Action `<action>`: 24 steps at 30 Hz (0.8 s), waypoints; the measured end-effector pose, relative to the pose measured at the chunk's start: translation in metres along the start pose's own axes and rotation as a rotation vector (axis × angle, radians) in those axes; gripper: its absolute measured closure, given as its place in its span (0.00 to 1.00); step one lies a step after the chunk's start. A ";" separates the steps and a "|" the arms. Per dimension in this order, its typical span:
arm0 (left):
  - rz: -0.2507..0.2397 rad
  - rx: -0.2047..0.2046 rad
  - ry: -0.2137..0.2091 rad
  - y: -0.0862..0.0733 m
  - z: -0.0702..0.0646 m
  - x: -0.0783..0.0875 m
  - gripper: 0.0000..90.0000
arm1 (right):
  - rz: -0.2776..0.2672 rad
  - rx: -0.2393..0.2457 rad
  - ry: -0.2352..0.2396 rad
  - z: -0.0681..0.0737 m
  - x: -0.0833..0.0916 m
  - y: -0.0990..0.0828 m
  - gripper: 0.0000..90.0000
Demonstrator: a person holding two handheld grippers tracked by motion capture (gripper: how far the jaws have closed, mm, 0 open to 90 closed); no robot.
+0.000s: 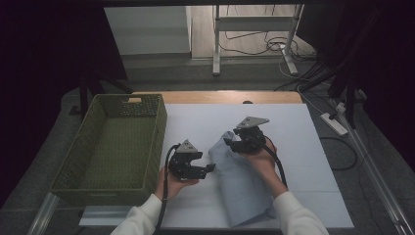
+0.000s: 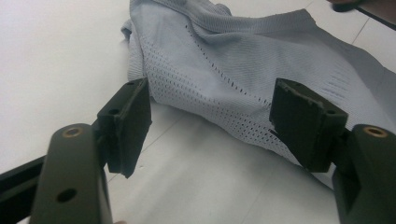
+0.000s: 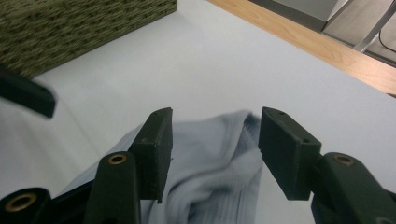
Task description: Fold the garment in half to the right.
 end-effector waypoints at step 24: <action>-0.014 -0.005 0.008 0.002 0.000 0.005 0.33 | 0.194 -0.043 -0.001 -0.021 -0.037 -0.043 0.58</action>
Point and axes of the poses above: each handheld gripper's, and its own axes: x roughly backward along the jaws, y roughly out of its top, z roughly to its left, the point moved 10 cm from there along -x, roughly forward along the jaws, and after that the axes turned 13 degrees about -y, right-handed, at the moved point
